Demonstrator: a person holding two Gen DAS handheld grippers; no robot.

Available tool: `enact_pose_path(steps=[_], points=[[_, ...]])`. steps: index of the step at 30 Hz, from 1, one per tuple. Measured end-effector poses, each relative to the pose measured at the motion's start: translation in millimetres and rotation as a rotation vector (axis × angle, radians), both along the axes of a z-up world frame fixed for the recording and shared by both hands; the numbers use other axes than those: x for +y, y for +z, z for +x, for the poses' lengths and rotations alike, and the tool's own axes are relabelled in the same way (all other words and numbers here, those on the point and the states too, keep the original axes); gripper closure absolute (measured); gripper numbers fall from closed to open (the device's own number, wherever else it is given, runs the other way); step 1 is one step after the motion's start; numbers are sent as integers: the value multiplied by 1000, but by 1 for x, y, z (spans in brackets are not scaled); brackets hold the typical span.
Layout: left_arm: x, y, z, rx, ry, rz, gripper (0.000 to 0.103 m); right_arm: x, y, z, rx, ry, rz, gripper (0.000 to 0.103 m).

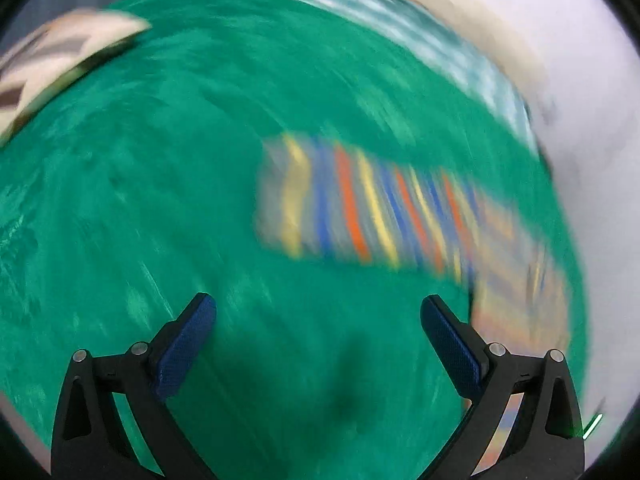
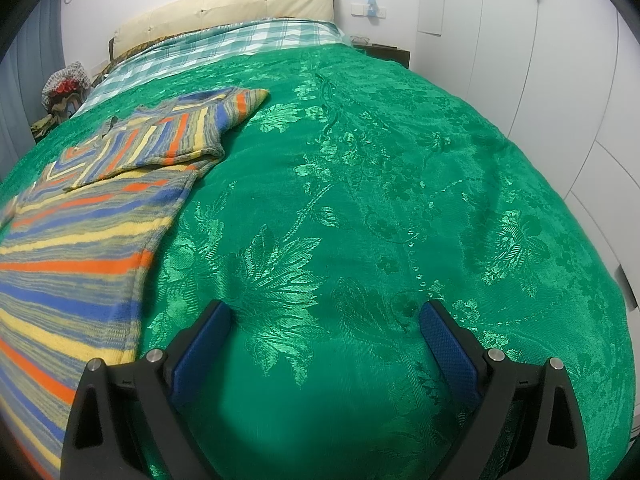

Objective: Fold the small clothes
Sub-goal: 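Grasp the sleeve cuff with the left gripper and fold it across the body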

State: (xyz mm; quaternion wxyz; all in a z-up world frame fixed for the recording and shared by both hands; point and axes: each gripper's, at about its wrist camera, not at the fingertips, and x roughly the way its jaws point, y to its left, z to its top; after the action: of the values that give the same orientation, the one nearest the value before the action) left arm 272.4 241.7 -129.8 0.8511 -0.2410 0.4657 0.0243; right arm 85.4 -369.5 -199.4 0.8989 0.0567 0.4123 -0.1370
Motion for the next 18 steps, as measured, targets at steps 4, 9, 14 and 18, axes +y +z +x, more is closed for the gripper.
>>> enact_pose_path(steps=[4, 9, 14, 18], points=[[38, -21, 49, 85, 76, -126, 3, -1, 1, 0, 2, 0, -5, 7], [19, -42, 86, 129, 28, -70, 27, -1, 1, 1, 5, 0, -13, 7], [1, -33, 98, 105, 10, 1, 98, -1, 1, 1, 5, 1, -14, 7], [-50, 26, 105, 1, -120, 118, 98, -1, 1, 1, 5, 1, -14, 7]])
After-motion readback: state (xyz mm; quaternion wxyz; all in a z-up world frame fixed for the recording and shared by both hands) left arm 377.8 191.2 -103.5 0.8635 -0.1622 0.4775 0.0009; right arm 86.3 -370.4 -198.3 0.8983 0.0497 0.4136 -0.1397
